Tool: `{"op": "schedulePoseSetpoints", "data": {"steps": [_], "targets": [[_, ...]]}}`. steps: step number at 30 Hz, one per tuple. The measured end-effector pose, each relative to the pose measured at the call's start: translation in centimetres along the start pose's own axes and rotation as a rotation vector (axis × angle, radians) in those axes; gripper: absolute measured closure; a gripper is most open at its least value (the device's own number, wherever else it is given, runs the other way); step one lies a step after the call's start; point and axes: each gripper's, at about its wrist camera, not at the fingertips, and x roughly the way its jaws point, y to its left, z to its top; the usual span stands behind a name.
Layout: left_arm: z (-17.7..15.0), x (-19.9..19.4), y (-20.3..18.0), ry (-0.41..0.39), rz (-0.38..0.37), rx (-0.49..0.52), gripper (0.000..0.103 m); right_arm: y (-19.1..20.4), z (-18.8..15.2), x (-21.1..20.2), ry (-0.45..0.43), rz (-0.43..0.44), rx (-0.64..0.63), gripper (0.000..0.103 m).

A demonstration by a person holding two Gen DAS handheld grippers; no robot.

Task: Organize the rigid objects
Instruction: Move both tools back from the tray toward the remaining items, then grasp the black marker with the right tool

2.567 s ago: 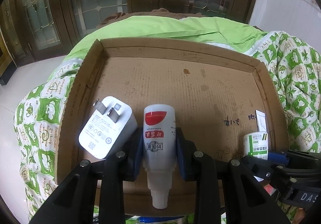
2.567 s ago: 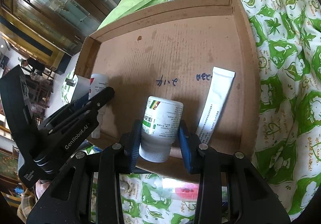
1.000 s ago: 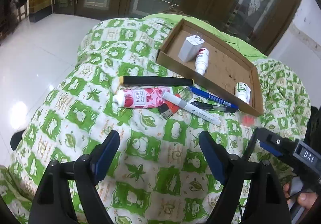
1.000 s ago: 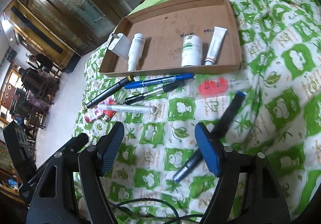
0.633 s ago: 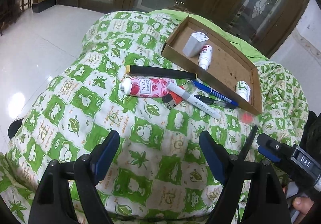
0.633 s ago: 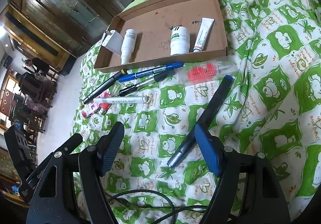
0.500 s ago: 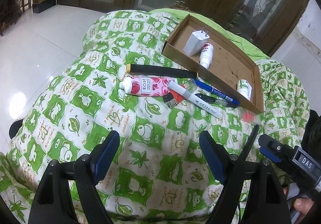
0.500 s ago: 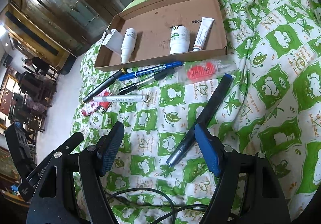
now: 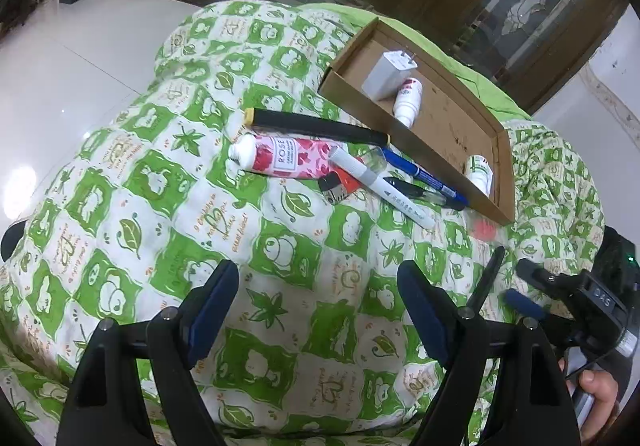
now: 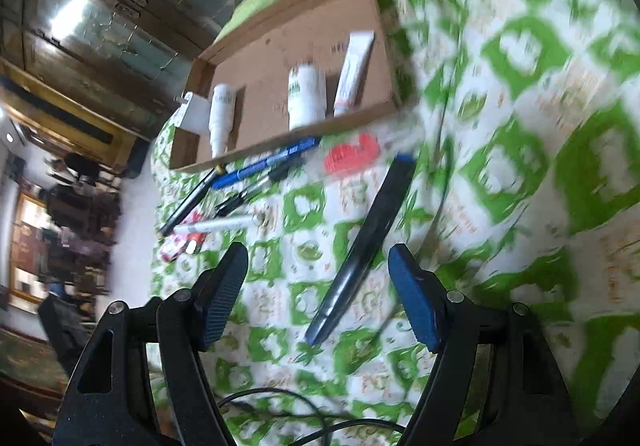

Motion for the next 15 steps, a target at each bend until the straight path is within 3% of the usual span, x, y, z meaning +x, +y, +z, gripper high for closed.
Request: {"op": "schedulePoseSetpoints", "data": {"steps": [2, 6, 10, 12, 15], "targets": [[-0.1, 0.1, -0.2, 0.008, -0.002, 0.005, 0.021, -0.4, -0.1, 0.6, 0.032, 0.010, 0.021, 0.045], [-0.2, 0.0, -0.6, 0.003, -0.009, 0.023, 0.021, -0.4, -0.1, 1.7, 0.053, -0.041, 0.009, 0.048], [-0.2, 0.6, -0.9, 0.030, 0.001, 0.040, 0.021, -0.6, 0.5, 4.7, 0.107, -0.117, 0.017, 0.064], [-0.3, 0.7, -1.1, 0.040, 0.009, 0.052, 0.021, -0.1, 0.6, 5.2, 0.103, -0.152, -0.012, 0.074], [-0.4, 0.9, -1.3, 0.048, 0.022, 0.068, 0.021, 1.4, 0.2, 5.2, 0.103, -0.142, -0.092, 0.080]]}}
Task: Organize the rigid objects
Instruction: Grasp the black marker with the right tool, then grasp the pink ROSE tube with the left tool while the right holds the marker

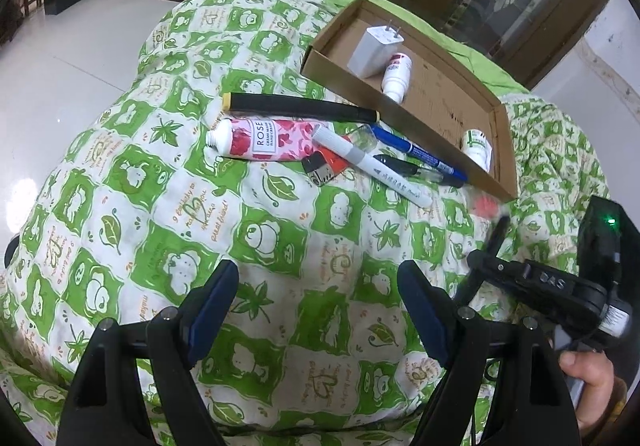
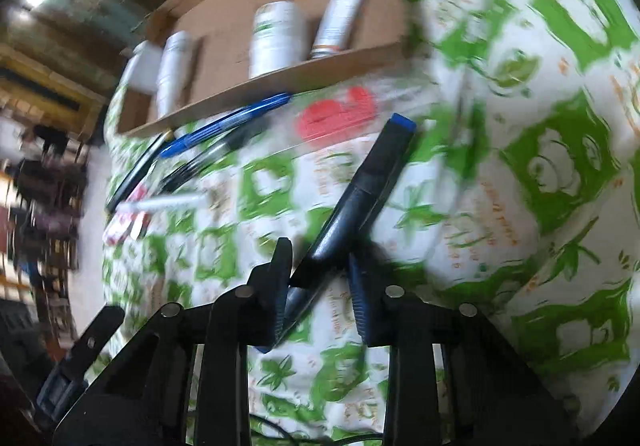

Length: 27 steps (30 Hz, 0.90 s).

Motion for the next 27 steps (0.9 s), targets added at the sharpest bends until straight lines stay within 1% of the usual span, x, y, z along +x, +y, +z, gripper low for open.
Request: {"op": "schedulePoseSetpoints", "data": {"steps": [3, 6, 7, 9, 10, 12, 15, 16, 17, 19, 20, 22, 24, 25, 27], "targets": [[-0.1, 0.2, -0.1, 0.009, 0.016, 0.011, 0.021, 1.8, -0.9, 0.2, 0.042, 0.062, -0.079, 0.086], [-0.1, 0.4, -0.4, 0.025, 0.020, 0.027, 0.021, 3.2, -2.1, 1.3, 0.125, 0.092, -0.123, 0.087], [-0.2, 0.5, -0.5, 0.031, 0.017, 0.033, 0.021, 3.4, -2.3, 1.5, 0.140, 0.096, -0.127, 0.087], [0.0, 0.9, -0.8, 0.063, 0.001, 0.051, 0.021, 3.7, -2.3, 1.4, 0.138, 0.098, -0.135, 0.087], [0.1, 1.3, -1.0, 0.092, -0.004, 0.061, 0.021, 3.7, -2.3, 1.2, 0.133, 0.104, -0.133, 0.087], [0.7, 2.4, -1.1, 0.151, 0.011, 0.068, 0.021, 3.5, -2.1, 1.0, 0.134, 0.118, -0.120, 0.087], [2.0, 2.7, -0.9, 0.146, 0.010, 0.067, 0.021, 2.7, -1.7, 1.4, 0.159, 0.127, -0.097, 0.087], [2.7, 2.7, -0.9, 0.133, 0.025, 0.088, 0.021, 2.5, -1.8, 1.4, 0.164, 0.131, -0.092, 0.087], [3.4, 2.7, -1.0, 0.120, 0.052, 0.119, 0.021, 2.5, -1.7, 1.5, 0.167, 0.134, -0.089, 0.087], [5.0, 2.8, -1.4, 0.088, 0.145, 0.227, 0.021, 2.2, -1.7, 1.5, 0.171, 0.143, -0.085, 0.087], [5.8, 3.1, -1.6, 0.086, 0.209, 0.297, 0.021, 2.0, -1.7, 1.5, 0.175, 0.150, -0.079, 0.087], [6.7, 3.8, -2.0, 0.096, 0.292, 0.409, 0.022, 1.5, -1.5, 1.9, 0.190, 0.170, -0.048, 0.087], [6.9, 4.4, -2.2, 0.117, 0.325, 0.514, 0.023, 1.1, -1.4, 2.3, 0.206, 0.195, -0.012, 0.087], [6.8, 4.7, -2.4, 0.132, 0.326, 0.565, 0.023, 0.6, -1.5, 2.2, 0.214, 0.208, 0.007, 0.087], [6.5, 5.5, -2.7, 0.164, 0.301, 0.640, 0.026, -0.2, -1.5, 1.9, 0.222, 0.219, 0.023, 0.087]]}}
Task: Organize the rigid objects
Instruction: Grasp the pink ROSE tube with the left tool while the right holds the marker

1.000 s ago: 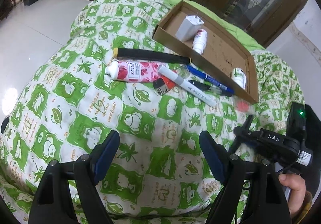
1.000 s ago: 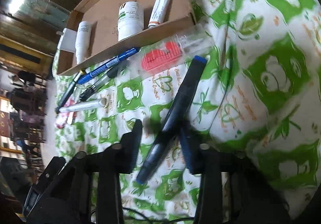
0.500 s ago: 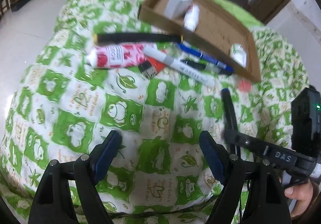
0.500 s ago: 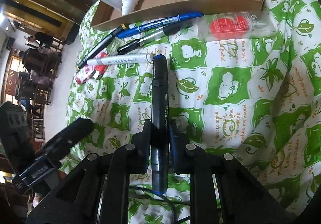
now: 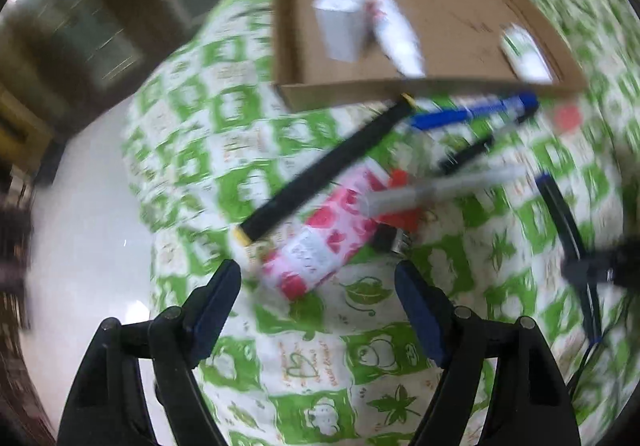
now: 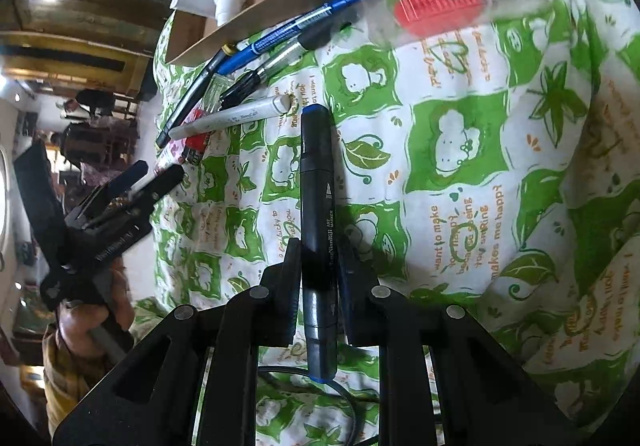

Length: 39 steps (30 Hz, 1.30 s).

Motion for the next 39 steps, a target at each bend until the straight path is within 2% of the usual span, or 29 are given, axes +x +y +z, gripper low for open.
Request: {"op": "schedulePoseSetpoints", "data": {"steps": [2, 8, 9, 11, 13, 17, 21, 26, 28, 30, 34, 39], "targets": [[0.4, 0.9, -0.3, 0.011, 0.007, 0.033, 0.027, -0.2, 0.0, 0.1, 0.004, 0.001, 0.003, 0.087], [2.7, 2.6, 0.0, 0.028, -0.047, 0.035, 0.028, -0.4, 0.1, 0.2, 0.009, -0.005, 0.000, 0.087], [2.9, 2.7, -0.1, 0.034, -0.053, 0.037, 0.031, -0.3, 0.2, 0.5, 0.010, -0.007, 0.000, 0.086], [3.7, 3.0, -0.6, 0.048, -0.080, 0.023, 0.049, 0.0, 0.4, 1.0, 0.011, -0.011, -0.002, 0.087], [3.8, 2.9, -1.1, 0.049, -0.096, -0.002, 0.060, 0.1, 0.3, 0.9, 0.010, -0.014, -0.006, 0.087], [2.2, 2.1, -1.4, 0.055, -0.119, -0.088, 0.070, 0.2, 0.3, 0.9, 0.010, -0.014, -0.007, 0.087], [0.0, 1.3, -2.0, 0.055, -0.161, -0.214, 0.071, 0.5, 0.2, 1.0, 0.005, -0.021, -0.017, 0.087], [-1.9, 0.8, -4.5, 0.095, -0.120, -0.288, 0.072, 1.4, -0.4, 0.9, -0.005, -0.053, -0.059, 0.087], [-2.3, 0.4, -6.4, 0.127, -0.068, -0.267, 0.072, 2.2, -0.8, 0.5, -0.018, -0.095, -0.105, 0.087], [-2.4, 0.0, -8.2, 0.144, -0.023, -0.208, 0.073, 3.3, -1.3, 0.1, -0.046, -0.171, -0.178, 0.087], [-3.3, -0.7, -10.5, 0.133, -0.013, -0.197, 0.073, 4.0, -2.0, 0.7, -0.043, -0.226, -0.220, 0.087], [-5.4, -0.6, -9.5, 0.124, -0.031, -0.251, 0.072, 3.9, -1.8, 1.0, -0.038, -0.227, -0.215, 0.087]]}}
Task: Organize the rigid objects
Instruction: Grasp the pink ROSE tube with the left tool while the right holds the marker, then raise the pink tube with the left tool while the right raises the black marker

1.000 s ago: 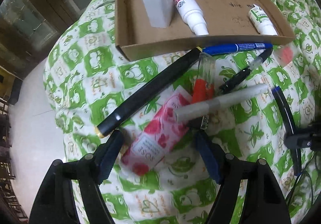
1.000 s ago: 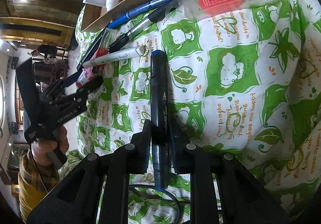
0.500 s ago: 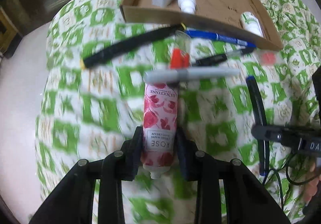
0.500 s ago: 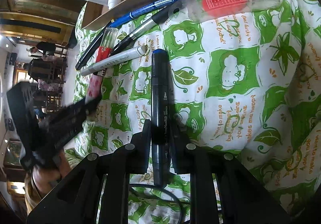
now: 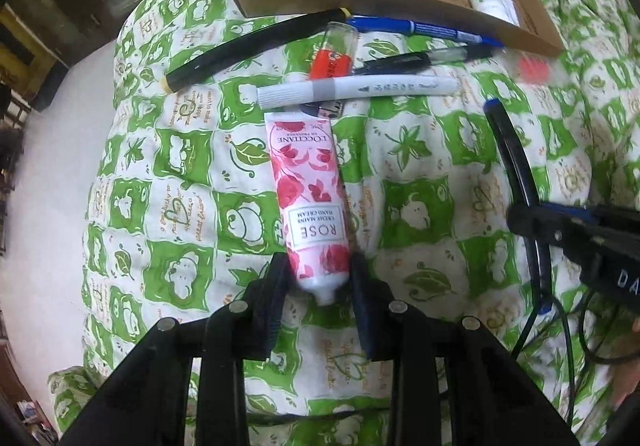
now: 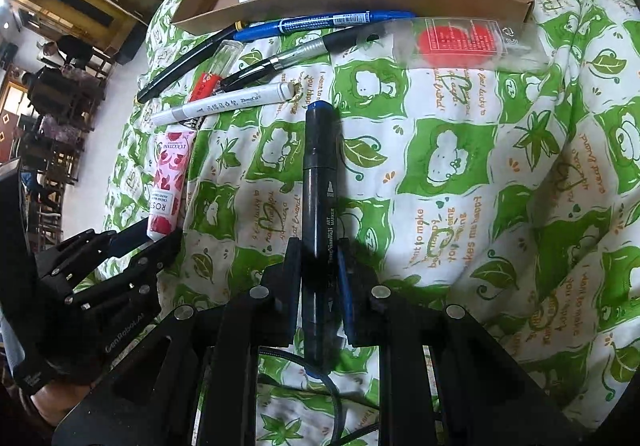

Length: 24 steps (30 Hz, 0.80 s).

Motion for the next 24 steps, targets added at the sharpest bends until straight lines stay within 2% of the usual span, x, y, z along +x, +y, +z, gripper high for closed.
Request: {"op": "schedulePoseSetpoints", "data": {"steps": [4, 10, 12, 15, 16, 20, 24], "targets": [[2.2, 1.1, 1.4, -0.013, 0.010, 0.007, 0.070, 0.1, -0.2, 0.5, 0.007, -0.005, 0.008, 0.087], [5.9, 2.6, 0.9, -0.033, 0.025, 0.036, 0.067, 0.6, 0.2, 1.3, 0.020, -0.032, -0.012, 0.087], [5.8, 2.3, 0.7, -0.050, 0.023, 0.041, 0.067, 0.9, 0.3, 1.4, 0.018, -0.037, -0.018, 0.087], [5.3, 1.8, 1.5, -0.096, -0.036, -0.008, 0.069, 1.3, 0.4, 1.6, 0.008, -0.045, -0.034, 0.087], [4.2, 1.0, 2.1, -0.117, -0.068, -0.028, 0.070, 1.4, 0.5, 1.5, -0.007, -0.030, -0.035, 0.087], [3.0, -1.4, 5.0, -0.211, -0.229, -0.116, 0.073, 1.6, 0.9, 0.0, -0.074, 0.083, -0.013, 0.087], [2.9, -1.1, 5.8, -0.206, -0.249, -0.137, 0.073, 1.5, 1.1, -0.3, -0.095, 0.077, -0.013, 0.087]]}}
